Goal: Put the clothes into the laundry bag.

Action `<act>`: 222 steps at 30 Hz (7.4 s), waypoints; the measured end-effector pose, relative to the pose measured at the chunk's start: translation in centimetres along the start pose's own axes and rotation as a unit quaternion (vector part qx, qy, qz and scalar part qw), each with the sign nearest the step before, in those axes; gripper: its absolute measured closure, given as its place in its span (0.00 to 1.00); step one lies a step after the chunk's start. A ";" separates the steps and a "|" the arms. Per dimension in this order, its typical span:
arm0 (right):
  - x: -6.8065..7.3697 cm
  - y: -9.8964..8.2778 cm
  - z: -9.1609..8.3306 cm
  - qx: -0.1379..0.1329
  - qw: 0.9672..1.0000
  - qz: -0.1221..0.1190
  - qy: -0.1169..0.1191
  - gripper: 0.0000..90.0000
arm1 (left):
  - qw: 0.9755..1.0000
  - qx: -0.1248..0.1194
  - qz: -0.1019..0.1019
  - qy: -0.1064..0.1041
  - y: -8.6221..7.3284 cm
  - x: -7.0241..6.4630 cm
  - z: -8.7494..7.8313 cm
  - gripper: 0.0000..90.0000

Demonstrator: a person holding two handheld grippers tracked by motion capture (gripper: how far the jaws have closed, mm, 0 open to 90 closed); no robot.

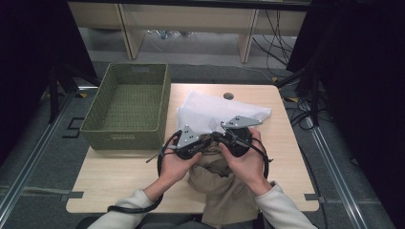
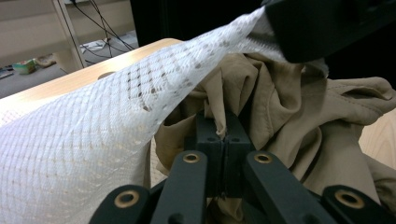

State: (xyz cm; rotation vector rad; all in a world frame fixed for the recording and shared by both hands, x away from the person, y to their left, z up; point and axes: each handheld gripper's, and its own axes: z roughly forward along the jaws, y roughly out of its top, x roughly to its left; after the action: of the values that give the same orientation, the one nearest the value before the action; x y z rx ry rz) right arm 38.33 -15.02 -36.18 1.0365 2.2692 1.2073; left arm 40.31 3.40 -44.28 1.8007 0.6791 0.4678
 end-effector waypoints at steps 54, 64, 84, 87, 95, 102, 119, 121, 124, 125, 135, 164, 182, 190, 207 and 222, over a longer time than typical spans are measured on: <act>0.2 0.2 -0.1 -0.001 1.000 0.006 0.019 1.00 | 0.993 0.086 0.074 -0.019 -3.9 -2.4 -3.0 0.25; 0.3 0.0 0.1 0.014 1.000 0.016 0.021 1.00 | 0.983 0.134 0.123 -0.004 -4.7 -2.4 -1.1 0.75; 1.1 1.1 -1.5 -0.035 0.999 0.005 0.029 1.00 | 0.996 -0.031 0.049 0.065 1.2 -1.1 -4.5 0.98; 1.1 1.2 -1.7 -0.041 0.999 -0.003 0.028 1.00 | 0.996 -0.028 0.047 0.069 1.7 -1.4 -4.7 0.98; 1.1 0.9 -0.8 -0.023 0.999 0.005 0.028 1.00 | 0.993 0.010 0.069 0.093 0.7 -1.0 -2.0 0.96; -0.1 -0.1 0.9 0.008 0.999 0.024 0.020 1.00 | 0.988 0.070 0.085 0.108 -1.4 -0.3 2.3 0.92; -1.7 -0.8 1.6 0.023 0.999 0.041 0.007 1.00 | 0.995 0.047 0.055 0.064 -1.7 0.7 -0.8 0.45; -1.7 -0.7 1.5 0.025 0.999 0.045 0.005 1.00 | 0.996 0.039 0.059 0.062 -1.7 0.5 -2.0 0.42; -1.9 -0.7 1.5 0.018 0.999 0.034 0.005 1.00 | 0.996 0.031 0.057 0.055 -1.7 0.2 -3.6 0.39; -1.9 -0.7 1.4 0.020 0.999 0.037 0.002 1.00 | 0.996 0.028 0.062 0.054 -1.7 -0.1 -4.3 0.39; -1.7 -0.6 1.5 0.017 0.999 0.038 0.008 1.00 | 0.993 0.048 0.105 -0.019 -2.9 -2.9 -5.4 0.34; -1.2 -0.7 1.7 0.026 0.999 0.032 0.009 1.00 | 0.955 0.202 0.213 -0.050 -6.5 -2.7 -1.6 0.84; 1.4 1.2 -1.0 -0.034 0.998 0.013 0.057 1.00 | 0.991 0.006 0.131 0.027 1.4 -2.0 -4.7 0.93; 2.1 2.1 -2.4 -0.060 0.996 0.001 0.060 1.00 | 0.990 0.012 0.137 0.041 2.8 -1.9 -4.6 0.92; 1.7 1.4 -1.1 -0.035 0.998 0.019 0.057 1.00 | 0.992 -0.003 0.089 0.092 1.0 0.0 -1.1 0.92; 0.0 0.6 -0.1 -0.014 0.999 0.036 0.035 1.00 | 0.988 0.028 0.109 0.106 -2.2 0.2 3.2 0.83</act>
State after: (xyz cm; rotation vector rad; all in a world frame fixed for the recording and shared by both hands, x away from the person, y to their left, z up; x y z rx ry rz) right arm 38.49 -14.82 -35.68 1.0915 2.2779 1.3205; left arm 41.94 1.71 -47.42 1.9042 0.6474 0.8018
